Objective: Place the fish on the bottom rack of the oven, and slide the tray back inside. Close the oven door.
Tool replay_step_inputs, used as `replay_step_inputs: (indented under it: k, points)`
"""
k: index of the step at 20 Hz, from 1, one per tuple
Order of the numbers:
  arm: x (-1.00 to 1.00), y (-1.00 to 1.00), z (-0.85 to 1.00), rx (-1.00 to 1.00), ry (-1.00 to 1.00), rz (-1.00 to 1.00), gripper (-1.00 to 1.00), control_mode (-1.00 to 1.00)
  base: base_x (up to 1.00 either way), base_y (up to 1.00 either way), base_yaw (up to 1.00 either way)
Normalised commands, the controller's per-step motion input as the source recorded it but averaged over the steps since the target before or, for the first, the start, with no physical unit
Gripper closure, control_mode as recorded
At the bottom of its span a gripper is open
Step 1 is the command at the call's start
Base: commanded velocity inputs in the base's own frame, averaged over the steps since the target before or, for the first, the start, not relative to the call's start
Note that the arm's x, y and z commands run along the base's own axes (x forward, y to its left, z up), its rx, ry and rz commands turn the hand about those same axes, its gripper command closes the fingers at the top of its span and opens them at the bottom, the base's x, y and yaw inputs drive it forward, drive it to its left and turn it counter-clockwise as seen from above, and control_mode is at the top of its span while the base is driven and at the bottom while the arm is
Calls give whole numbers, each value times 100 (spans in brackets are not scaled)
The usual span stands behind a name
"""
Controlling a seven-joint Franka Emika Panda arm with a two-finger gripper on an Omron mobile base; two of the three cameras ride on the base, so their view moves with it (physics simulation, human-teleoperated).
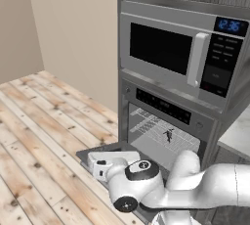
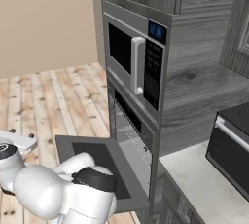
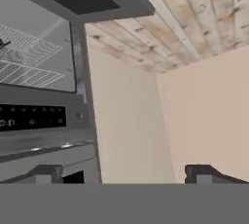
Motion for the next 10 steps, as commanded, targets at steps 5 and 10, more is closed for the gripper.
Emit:
replay_step_inputs:
  k: [5,10]
  points:
    - [-12,51,-100,-38,7,-36,-100,-100,0,0,0]
    - [-7,42,-100,-39,0,-37,-100,-100,0,0,0]
